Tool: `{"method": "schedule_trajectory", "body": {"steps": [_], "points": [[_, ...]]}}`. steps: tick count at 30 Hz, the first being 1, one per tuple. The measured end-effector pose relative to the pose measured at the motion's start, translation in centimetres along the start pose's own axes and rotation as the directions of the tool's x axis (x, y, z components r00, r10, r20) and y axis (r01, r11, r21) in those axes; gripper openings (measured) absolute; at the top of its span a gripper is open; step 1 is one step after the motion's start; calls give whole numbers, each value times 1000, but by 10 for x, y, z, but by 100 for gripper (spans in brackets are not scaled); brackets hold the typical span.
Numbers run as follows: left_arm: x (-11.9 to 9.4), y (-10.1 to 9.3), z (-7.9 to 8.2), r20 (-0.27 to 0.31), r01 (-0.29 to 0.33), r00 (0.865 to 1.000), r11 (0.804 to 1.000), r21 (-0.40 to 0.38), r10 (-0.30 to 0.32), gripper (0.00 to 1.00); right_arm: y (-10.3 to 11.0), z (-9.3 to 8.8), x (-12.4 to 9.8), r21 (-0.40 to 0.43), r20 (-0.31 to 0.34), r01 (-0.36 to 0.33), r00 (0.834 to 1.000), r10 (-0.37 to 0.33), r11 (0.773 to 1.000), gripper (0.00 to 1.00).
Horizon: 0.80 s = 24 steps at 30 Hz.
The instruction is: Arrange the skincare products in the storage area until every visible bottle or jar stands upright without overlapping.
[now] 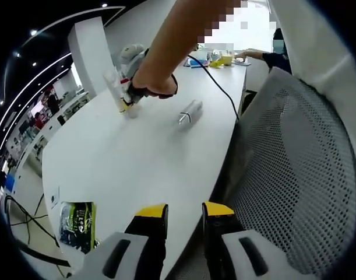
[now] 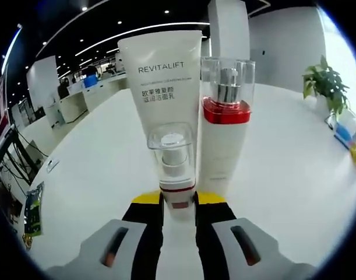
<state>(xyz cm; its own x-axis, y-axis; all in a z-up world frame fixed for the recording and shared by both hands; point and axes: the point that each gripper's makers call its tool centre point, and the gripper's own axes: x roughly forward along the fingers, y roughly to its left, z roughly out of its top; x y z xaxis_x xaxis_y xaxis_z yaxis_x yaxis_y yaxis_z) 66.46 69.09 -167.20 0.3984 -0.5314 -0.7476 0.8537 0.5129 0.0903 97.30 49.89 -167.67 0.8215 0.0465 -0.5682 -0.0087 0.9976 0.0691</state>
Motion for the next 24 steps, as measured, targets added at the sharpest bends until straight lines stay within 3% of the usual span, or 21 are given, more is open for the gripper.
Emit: {"method": "schedule_trajectory", "body": {"steps": [7, 13, 17, 18, 24], "points": [[1, -3, 0, -1, 11, 1000, 1000, 6, -11, 24, 1, 0, -8, -27, 12, -16, 1000, 17, 1000, 25], [1, -6, 1, 2, 31, 1000, 1000, -3, -31, 24, 6, -14, -28, 4, 3, -34, 999, 34, 999, 36], [1, -7, 1, 2, 37, 999, 999, 6, -37, 24, 15, -23, -46, -44, -8, -67, 998, 67, 997, 37], [1, -7, 1, 2, 38, 999, 999, 8, -38, 24, 14, -24, -53, -104, -11, -69, 998, 68, 992, 37], [1, -7, 1, 0, 42, 999, 999, -6, -42, 24, 15, -16, -93, -152, 56, -82, 994, 91, 985, 38]]}}
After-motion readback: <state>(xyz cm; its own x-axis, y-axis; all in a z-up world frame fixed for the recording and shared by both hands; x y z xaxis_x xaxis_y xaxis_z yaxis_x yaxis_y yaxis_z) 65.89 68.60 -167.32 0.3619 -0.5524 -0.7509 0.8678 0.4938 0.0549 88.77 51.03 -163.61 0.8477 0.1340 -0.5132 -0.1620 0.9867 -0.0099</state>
